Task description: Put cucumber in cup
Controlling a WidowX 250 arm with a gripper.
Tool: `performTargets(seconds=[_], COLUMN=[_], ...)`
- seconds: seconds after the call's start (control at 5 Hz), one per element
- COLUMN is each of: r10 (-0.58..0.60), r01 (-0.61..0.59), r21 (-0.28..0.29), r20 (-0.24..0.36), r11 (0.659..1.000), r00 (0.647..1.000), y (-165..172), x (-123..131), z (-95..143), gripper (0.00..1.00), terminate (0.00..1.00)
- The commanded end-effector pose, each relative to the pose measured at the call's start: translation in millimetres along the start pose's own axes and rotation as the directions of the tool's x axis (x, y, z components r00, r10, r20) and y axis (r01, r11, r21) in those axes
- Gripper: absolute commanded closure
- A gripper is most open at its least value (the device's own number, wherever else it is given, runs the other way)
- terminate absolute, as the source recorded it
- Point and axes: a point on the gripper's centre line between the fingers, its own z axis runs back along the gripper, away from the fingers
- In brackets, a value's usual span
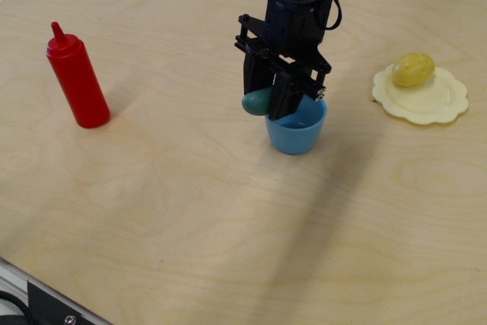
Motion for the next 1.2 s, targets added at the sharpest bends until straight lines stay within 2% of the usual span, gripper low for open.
performTargets(seconds=[0.0,0.2,0.6,0.8,1.0], r10=[-0.006,-0.007,0.021,0.055,0.055], r01=[0.005,0.006,-0.027,-0.066,-0.066], r21=[0.028,0.026,0.05,0.068,0.068], r20=[0.049,0.044,0.115,0.161,0.161], r11=[1.0,1.0,0.998,0.995,0.995], r00=[0.999,0.999,0.993,0.986,0.986], y=[0,1,9,17,17], x=[-3,0,-2,-7,-7], z=[22,26,43,61,61], gripper=[0.0,0.0,0.0,0.0,0.0], terminate=[0.0,0.0,0.0,0.0,0.0])
